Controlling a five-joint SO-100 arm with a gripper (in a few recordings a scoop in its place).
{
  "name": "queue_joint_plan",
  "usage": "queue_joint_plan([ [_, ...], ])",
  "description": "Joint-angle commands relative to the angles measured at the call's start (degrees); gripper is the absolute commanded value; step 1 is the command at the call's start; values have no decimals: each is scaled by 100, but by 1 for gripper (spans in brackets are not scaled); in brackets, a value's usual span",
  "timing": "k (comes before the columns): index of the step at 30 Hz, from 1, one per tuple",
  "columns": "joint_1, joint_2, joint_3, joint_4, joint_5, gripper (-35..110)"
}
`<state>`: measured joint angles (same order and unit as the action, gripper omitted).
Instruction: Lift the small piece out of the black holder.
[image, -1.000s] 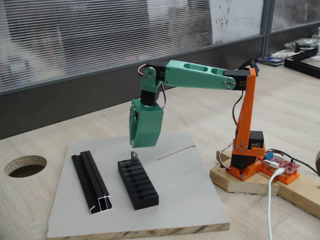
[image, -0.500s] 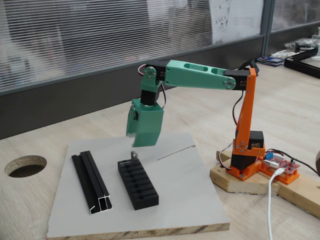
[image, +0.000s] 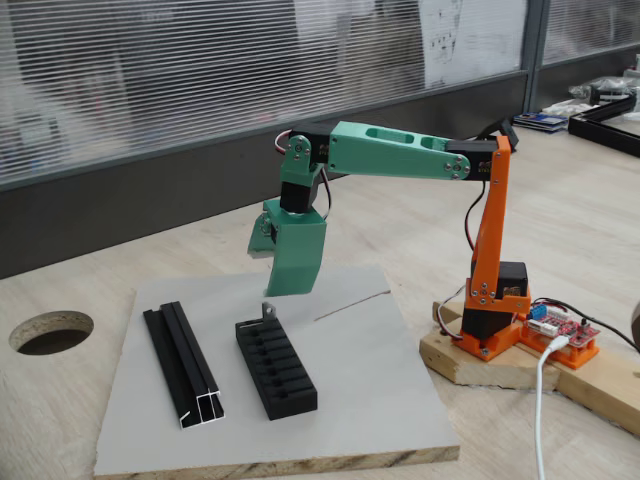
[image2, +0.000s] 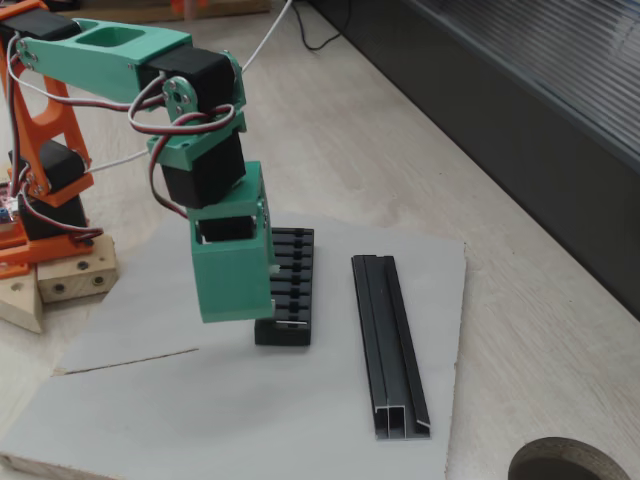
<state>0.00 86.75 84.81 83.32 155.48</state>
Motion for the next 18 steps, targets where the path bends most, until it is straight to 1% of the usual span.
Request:
queue_joint_plan([
  [1,-9,97,-53,0,53,65],
  [7,-9,-360,-114,0,53,65],
  [18,9,-536,-114,-18,53,65],
])
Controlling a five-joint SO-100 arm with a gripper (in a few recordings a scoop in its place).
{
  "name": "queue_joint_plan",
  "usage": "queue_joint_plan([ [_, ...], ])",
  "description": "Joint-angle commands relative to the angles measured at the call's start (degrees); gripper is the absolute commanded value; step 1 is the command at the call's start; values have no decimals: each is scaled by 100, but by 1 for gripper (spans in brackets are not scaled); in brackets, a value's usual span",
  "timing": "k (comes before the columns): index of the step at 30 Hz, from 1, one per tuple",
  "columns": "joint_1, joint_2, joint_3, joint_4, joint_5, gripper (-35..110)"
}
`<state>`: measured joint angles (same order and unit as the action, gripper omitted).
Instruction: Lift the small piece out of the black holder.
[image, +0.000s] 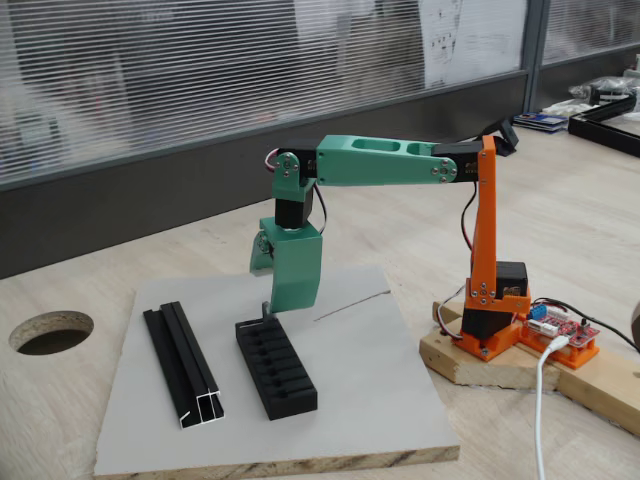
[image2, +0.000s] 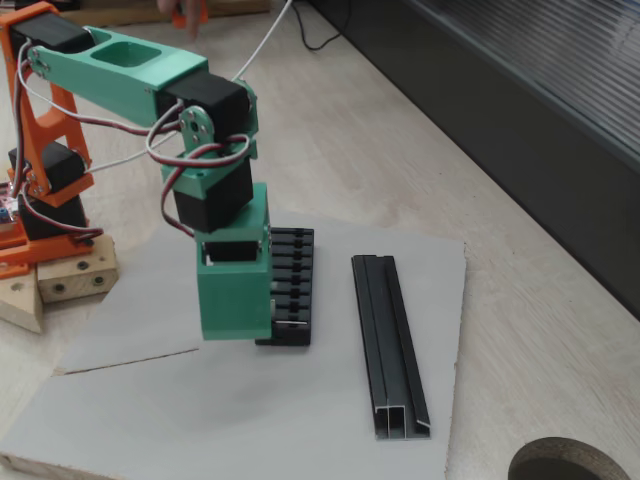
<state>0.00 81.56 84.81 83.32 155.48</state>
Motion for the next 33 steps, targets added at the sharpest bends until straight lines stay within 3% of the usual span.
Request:
queue_joint_plan([
  [1,0,-185,-123,-18,44,65],
  [10,0,-439,-141,-70,44,65],
  [16,-9,-422,-132,-650,44,65],
  [33,-9,-439,-123,105,44,65],
])
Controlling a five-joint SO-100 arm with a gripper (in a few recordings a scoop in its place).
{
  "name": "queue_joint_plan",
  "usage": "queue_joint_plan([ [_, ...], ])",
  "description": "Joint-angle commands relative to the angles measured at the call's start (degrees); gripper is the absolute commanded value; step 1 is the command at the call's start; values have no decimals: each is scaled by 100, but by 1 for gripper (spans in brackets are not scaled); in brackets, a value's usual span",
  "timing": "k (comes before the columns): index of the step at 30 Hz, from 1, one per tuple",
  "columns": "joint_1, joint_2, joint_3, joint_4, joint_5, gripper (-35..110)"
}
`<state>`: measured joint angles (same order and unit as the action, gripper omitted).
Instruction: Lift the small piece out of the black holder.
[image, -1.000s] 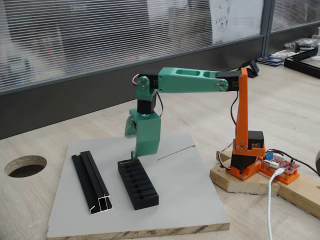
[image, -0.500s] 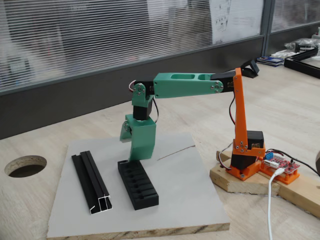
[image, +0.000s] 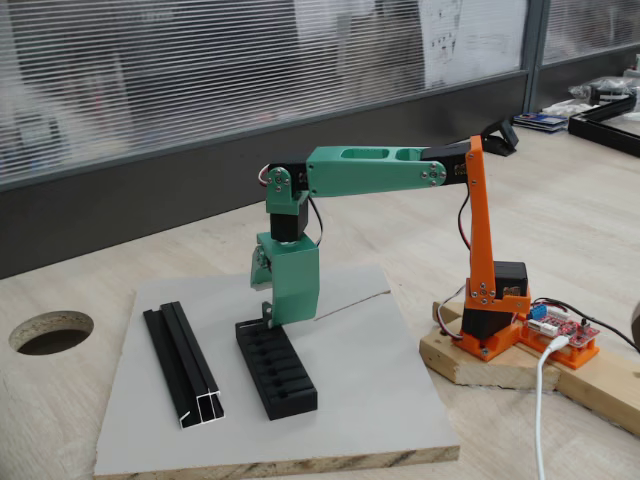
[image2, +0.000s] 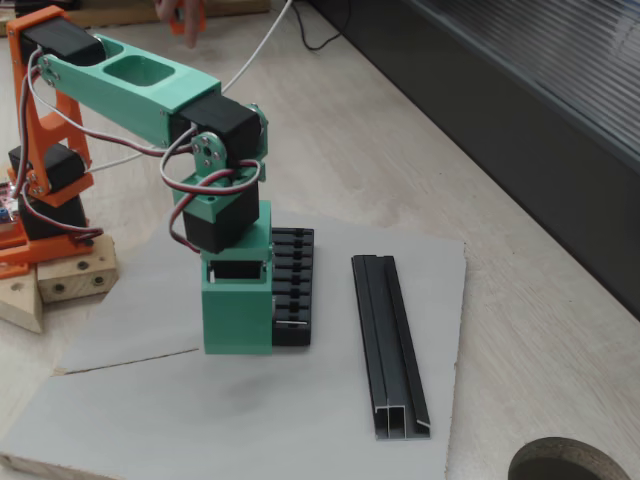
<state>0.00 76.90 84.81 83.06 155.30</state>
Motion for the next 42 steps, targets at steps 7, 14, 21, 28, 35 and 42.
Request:
queue_joint_plan([
  [7,-9,44,-141,114,62,65],
  [14,9,44,-141,114,62,65],
  [21,0,44,-132,-422,62,65],
  [28,-9,53,-62,-193,70,65],
  [35,-9,62,-132,123,62,65],
  [42,0,53,-141,114,62,65],
])
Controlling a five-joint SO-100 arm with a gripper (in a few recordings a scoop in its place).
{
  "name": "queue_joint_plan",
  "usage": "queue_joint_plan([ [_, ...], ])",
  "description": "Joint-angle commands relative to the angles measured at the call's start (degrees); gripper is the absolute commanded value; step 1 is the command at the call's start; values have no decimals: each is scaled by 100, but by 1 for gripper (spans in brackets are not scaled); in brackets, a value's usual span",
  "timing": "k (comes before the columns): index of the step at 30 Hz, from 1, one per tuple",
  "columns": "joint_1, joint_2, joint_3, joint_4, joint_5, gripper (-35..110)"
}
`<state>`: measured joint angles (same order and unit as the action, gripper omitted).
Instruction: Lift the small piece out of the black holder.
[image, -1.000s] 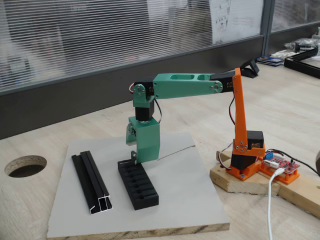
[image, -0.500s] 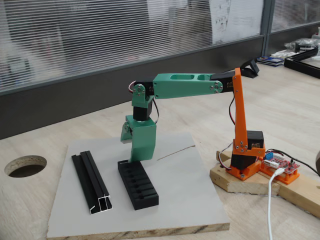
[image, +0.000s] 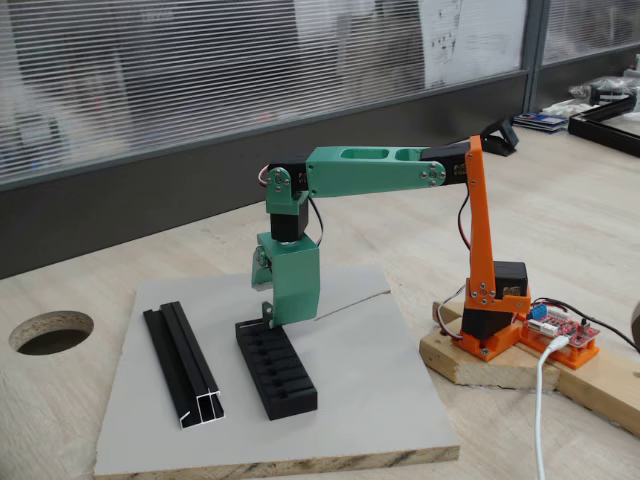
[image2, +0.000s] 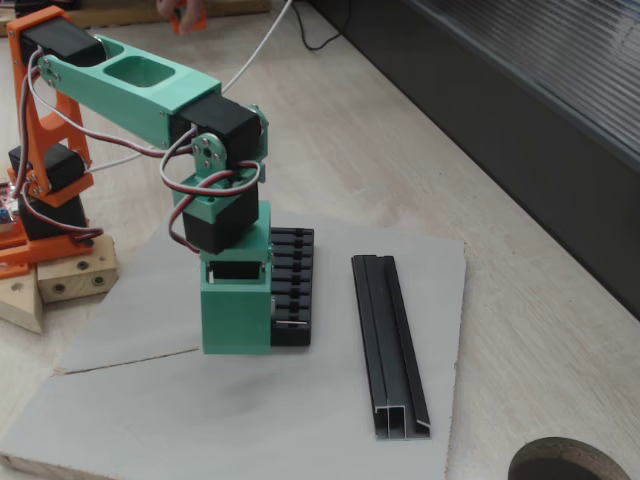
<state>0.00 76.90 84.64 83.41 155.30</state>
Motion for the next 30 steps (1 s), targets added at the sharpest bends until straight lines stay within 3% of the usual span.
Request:
queue_joint_plan([
  [1,0,53,-123,79,53,65],
  [8,0,-18,-123,79,44,64],
  [18,0,53,-123,-53,53,41],
  [23,-9,53,-114,-677,53,40],
  [30,18,70,-114,-650,-360,40],
])
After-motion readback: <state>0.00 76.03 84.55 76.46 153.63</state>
